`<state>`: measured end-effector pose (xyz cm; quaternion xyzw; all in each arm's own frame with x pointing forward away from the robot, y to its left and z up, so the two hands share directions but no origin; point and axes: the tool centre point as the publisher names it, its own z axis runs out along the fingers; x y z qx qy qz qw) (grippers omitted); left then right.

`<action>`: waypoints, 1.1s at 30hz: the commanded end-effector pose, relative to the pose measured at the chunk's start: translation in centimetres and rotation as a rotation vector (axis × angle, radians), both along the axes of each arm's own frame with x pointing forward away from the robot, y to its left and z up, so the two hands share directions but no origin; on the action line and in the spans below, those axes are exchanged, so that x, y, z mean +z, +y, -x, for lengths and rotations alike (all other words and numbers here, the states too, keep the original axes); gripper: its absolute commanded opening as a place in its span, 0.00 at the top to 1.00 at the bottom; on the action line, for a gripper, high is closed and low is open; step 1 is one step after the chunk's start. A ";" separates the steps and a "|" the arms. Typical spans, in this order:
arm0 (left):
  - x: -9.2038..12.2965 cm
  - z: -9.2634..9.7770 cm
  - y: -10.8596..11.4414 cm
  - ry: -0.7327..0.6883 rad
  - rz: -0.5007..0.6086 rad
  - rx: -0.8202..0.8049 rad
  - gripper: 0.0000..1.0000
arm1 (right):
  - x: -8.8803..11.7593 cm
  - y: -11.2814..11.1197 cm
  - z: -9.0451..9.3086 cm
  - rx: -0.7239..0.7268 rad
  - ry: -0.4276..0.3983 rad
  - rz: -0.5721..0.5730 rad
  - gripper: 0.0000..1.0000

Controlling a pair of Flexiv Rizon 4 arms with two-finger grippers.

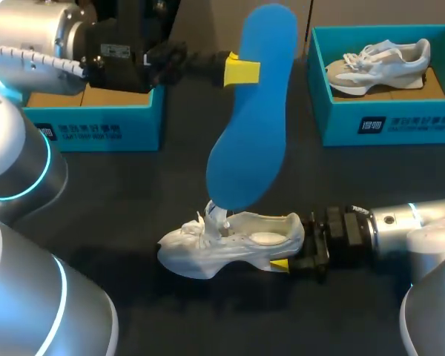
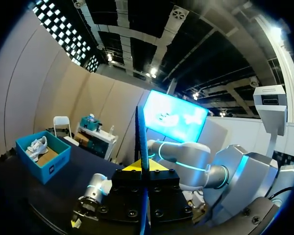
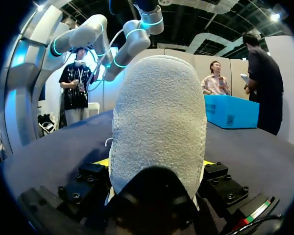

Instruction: Take the shoe out of the shoebox, open the shoe tongue, remove and reinsert the insole, then place the shoe into the shoebox

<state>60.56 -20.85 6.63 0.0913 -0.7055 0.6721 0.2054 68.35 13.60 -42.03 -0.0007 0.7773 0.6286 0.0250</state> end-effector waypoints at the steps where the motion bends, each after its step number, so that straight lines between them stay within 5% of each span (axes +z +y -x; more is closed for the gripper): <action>1: -0.7 0.7 0.7 -0.002 0.016 0.010 1.00 | -0.3 0.3 0.2 -0.002 0.000 0.002 1.00; 17: -0.7 0.7 0.7 -0.002 0.016 0.010 1.00 | -0.2 -0.2 -0.3 -0.003 0.006 0.027 1.00; 19: -0.7 0.7 0.7 -0.002 0.016 0.010 1.00 | -0.1 -0.3 -0.3 -0.007 0.015 0.034 0.00; 24: -0.7 0.7 0.7 -0.002 0.016 0.010 1.00 | 0.4 -1.1 -0.3 -0.013 0.004 0.030 0.00; 33: -0.7 0.7 0.7 -0.002 0.016 0.010 1.00 | 1.7 -2.7 -0.4 0.008 0.038 0.191 0.00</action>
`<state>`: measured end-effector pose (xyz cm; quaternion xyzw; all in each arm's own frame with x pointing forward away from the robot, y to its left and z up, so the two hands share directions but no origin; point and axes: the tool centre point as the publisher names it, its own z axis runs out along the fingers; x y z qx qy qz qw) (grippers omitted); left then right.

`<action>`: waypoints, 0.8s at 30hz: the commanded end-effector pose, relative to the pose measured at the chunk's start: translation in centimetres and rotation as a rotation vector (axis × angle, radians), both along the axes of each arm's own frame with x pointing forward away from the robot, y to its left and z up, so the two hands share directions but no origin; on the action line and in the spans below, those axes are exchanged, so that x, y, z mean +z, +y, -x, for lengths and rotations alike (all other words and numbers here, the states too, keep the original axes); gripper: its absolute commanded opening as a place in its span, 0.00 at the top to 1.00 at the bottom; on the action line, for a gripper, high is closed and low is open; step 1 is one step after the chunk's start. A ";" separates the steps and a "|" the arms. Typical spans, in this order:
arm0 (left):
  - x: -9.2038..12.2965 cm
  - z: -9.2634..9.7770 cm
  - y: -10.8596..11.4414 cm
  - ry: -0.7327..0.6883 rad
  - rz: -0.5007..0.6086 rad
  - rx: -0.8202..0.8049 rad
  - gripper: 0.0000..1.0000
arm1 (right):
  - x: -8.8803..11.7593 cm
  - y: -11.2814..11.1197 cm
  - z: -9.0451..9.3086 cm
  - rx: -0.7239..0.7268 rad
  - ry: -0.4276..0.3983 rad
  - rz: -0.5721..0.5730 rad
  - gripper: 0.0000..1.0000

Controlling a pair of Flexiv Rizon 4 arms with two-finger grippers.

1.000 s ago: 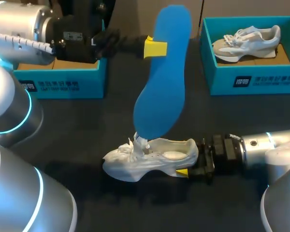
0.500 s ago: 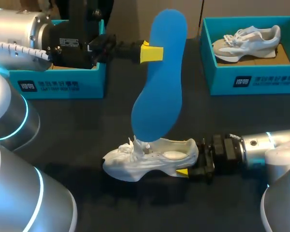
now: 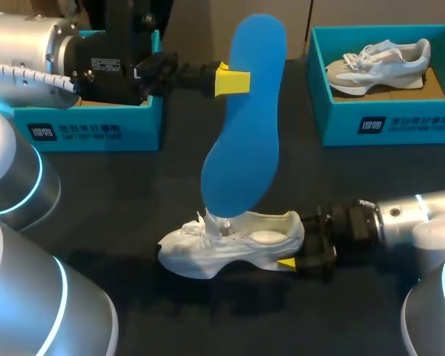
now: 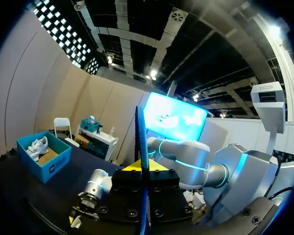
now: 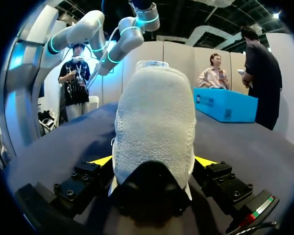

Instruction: Take the shoe out of the shoebox, open the shoe tongue, remove and reinsert the insole, then place the shoe into the shoebox

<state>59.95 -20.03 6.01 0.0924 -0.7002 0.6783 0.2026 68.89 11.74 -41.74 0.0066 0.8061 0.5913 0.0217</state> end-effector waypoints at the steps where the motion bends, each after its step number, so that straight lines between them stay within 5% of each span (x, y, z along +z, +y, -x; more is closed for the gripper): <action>1: 0.0 0.0 -0.1 0.000 0.001 0.001 1.00 | 1.6 -1.0 0.2 0.017 0.036 0.118 0.00; 24: 0.0 0.0 -0.1 0.000 0.001 0.001 1.00 | 5.8 -1.0 1.0 0.082 0.077 0.662 0.00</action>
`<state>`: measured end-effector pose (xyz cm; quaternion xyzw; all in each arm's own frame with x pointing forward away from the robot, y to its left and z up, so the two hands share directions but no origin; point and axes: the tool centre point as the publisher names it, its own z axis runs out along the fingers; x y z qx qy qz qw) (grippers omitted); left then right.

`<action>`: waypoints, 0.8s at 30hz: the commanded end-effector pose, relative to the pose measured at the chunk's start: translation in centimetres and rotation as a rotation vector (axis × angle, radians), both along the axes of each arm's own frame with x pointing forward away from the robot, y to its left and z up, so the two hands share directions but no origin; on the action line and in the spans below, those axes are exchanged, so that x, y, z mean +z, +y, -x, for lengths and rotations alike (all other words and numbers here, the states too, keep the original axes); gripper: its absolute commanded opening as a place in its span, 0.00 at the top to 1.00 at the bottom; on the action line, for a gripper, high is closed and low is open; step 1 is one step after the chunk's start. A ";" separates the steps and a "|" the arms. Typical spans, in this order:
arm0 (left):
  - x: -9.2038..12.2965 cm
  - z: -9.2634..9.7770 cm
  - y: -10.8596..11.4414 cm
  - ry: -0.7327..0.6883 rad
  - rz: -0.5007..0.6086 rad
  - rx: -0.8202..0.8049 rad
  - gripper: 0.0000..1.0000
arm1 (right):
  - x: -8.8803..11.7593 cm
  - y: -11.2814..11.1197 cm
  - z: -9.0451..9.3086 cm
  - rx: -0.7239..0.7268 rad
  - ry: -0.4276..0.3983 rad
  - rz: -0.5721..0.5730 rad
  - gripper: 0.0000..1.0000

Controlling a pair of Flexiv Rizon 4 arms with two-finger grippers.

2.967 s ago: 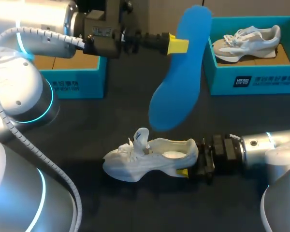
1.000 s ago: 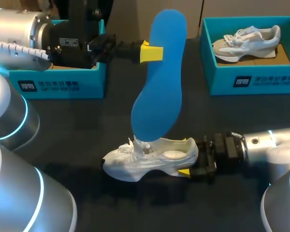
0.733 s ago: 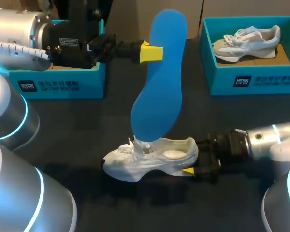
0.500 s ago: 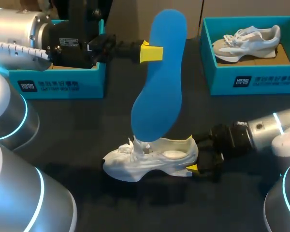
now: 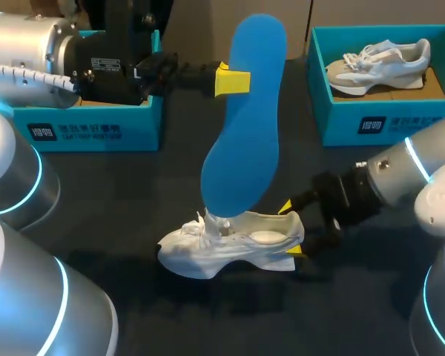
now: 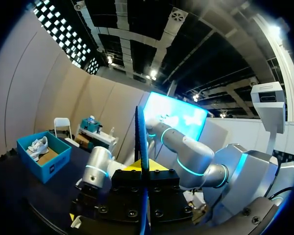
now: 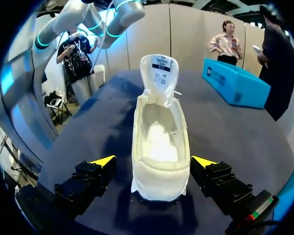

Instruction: Take the shoe out of the shoebox, open the shoe tongue, remove and reinsert the insole, then place the shoe into the shoebox

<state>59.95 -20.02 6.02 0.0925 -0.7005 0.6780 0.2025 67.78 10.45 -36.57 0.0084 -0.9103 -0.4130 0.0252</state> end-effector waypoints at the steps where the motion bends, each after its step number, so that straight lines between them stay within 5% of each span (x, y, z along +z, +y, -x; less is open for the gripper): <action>1: -0.1 0.1 -0.1 0.000 0.002 0.001 1.00 | 0.8 0.3 -0.1 0.014 0.006 0.256 0.00; 24: -0.1 0.1 -0.1 0.000 0.002 0.001 1.00 | 3.8 2.7 1.8 0.007 0.034 0.574 0.00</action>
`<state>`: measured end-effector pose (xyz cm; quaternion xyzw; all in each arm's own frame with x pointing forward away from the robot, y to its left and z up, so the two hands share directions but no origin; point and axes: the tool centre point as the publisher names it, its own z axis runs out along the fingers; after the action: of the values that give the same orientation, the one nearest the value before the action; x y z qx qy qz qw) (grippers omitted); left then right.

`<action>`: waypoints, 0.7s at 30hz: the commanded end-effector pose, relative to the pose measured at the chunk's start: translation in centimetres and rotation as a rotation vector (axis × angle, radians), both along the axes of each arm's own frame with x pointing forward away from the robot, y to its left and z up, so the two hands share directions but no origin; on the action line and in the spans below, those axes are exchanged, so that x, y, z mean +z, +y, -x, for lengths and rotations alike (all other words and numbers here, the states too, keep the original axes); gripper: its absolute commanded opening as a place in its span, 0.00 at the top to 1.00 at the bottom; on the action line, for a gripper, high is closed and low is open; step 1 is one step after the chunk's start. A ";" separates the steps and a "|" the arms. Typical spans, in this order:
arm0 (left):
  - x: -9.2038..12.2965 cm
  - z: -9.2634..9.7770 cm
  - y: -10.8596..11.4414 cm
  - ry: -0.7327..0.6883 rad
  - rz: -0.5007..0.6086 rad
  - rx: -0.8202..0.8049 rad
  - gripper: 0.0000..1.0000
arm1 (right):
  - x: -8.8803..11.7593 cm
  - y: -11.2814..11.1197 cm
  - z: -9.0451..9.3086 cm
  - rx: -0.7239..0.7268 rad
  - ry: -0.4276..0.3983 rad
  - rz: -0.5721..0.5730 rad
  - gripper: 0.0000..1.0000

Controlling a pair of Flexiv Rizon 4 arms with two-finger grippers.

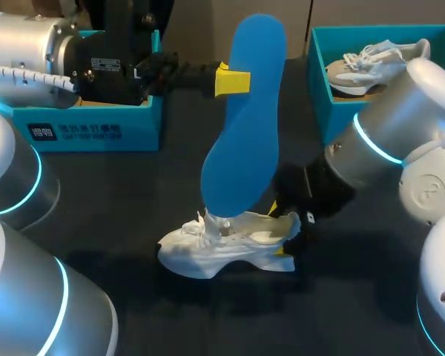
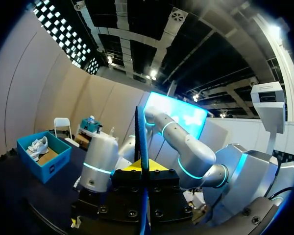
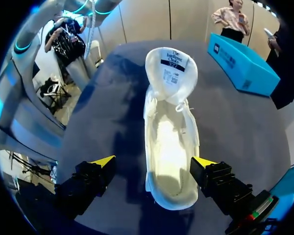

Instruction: Take the shoe out of the shoebox, open the shoe tongue, remove and reinsert the insole, then place the shoe into the shoebox

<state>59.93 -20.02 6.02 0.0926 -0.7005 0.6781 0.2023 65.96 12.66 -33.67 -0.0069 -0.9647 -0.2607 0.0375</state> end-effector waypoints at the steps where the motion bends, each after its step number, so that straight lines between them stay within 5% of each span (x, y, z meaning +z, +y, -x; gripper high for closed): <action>1: -0.1 0.0 -0.1 0.000 0.002 0.001 1.00 | 1.1 0.6 0.0 0.018 0.010 0.259 0.00; 11: -0.1 0.0 -0.1 0.000 0.002 0.001 1.00 | 2.3 0.9 -0.8 -0.005 -0.003 0.382 0.00; 21: -0.1 0.0 -0.1 0.000 0.002 0.001 1.00 | 1.4 -0.2 -1.7 -0.022 0.003 0.478 0.00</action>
<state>59.88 -19.99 6.01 0.0931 -0.7002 0.6784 0.2019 67.34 11.94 -32.07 -0.0285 -0.9942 -0.0990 0.0303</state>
